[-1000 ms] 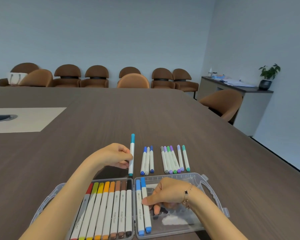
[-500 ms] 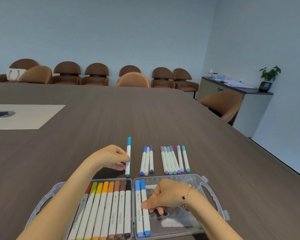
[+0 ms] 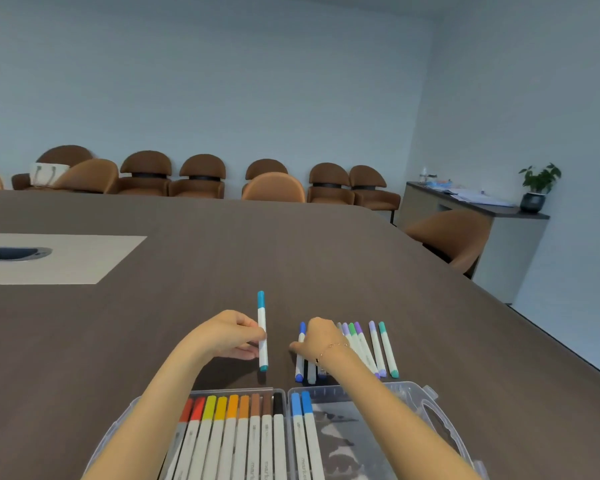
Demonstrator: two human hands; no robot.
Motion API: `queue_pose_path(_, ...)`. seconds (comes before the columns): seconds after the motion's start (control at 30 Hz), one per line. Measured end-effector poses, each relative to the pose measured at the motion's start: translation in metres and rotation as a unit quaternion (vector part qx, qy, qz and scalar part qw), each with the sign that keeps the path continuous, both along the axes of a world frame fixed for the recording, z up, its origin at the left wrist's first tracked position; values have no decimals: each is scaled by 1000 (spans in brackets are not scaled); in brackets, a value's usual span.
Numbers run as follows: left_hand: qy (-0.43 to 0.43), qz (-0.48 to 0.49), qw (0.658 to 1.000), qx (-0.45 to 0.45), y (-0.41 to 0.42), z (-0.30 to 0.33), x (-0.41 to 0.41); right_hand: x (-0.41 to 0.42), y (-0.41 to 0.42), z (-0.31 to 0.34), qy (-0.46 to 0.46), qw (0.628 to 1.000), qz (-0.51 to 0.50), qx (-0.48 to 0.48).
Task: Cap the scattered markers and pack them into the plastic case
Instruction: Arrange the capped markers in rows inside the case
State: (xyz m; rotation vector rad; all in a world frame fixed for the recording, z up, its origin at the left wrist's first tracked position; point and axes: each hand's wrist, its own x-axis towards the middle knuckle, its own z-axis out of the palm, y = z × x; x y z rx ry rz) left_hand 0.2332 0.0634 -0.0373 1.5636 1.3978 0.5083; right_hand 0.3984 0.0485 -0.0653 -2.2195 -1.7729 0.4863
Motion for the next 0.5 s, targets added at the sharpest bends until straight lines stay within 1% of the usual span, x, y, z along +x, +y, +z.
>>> queue_pose_path(0.17,16,-16,1000,0,-1,-2,3,-6,6,-4,-100,995,-6,-13)
queue_pose_path(0.23,20,-24,1000,-4,-3,-1,6,-7,9,-4,-106,994,2,-19)
queue_pose_path(0.37,13,-41,999,-7,-8,3,11,-4,11,-2,-78,997,2,-23)
queue_pose_path(0.43,8,-57,998,-11,-11,5,12,2,9,0,-25,999,8,-34)
queue_pose_path(0.5,11,-76,997,-11,-13,6,16,11,1,5,50,998,18,-45)
